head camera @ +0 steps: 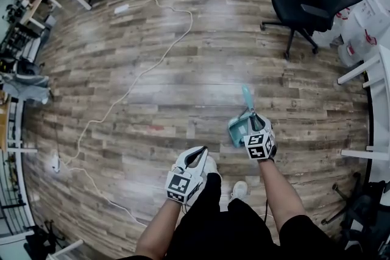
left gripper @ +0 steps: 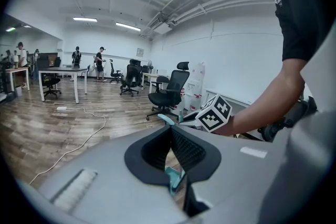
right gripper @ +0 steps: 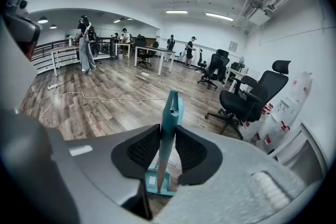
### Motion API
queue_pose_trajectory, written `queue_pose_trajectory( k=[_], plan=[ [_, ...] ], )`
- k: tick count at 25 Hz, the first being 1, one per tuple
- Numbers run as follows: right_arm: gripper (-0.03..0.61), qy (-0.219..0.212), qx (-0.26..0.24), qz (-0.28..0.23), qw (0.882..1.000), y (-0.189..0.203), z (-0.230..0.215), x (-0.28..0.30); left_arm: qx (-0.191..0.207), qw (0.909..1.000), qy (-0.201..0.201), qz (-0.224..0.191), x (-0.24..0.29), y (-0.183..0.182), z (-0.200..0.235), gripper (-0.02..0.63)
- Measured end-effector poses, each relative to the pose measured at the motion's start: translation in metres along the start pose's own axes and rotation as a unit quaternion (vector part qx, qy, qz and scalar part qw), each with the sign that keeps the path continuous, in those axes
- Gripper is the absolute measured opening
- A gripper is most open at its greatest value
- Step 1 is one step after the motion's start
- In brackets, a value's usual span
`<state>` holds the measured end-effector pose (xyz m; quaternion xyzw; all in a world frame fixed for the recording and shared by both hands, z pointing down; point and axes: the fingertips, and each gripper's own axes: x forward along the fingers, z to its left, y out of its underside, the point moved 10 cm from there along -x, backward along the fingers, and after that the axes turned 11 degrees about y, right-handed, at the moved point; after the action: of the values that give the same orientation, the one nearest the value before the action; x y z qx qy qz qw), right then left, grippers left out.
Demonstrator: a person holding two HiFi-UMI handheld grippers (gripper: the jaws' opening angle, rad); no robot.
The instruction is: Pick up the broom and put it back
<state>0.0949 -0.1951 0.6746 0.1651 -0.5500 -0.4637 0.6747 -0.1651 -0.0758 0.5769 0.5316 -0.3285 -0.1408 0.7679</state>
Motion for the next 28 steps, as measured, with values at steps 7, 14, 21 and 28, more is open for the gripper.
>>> queue_pose_trajectory(
  k=[7,14,21,28],
  plan=[
    [0.098,0.017,0.005,0.004,1.000,-0.012,-0.007,0.017,-0.006,1.0000,0.002,0.001,-0.001,0.000,0.009,0.018],
    [0.118,0.021,0.004,0.014,1.000,-0.016,-0.006,0.025,-0.015,0.9999,0.002,0.004,-0.003,0.003,0.012,0.018],
    [0.198,0.009,0.000,0.027,1.000,-0.012,-0.003,0.025,-0.019,0.9998,0.004,0.001,-0.003,0.004,0.013,0.018],
    [0.164,0.012,0.002,0.025,1.000,-0.011,-0.001,0.027,-0.028,0.9996,0.000,-0.006,0.001,0.002,0.008,0.018]
  ],
)
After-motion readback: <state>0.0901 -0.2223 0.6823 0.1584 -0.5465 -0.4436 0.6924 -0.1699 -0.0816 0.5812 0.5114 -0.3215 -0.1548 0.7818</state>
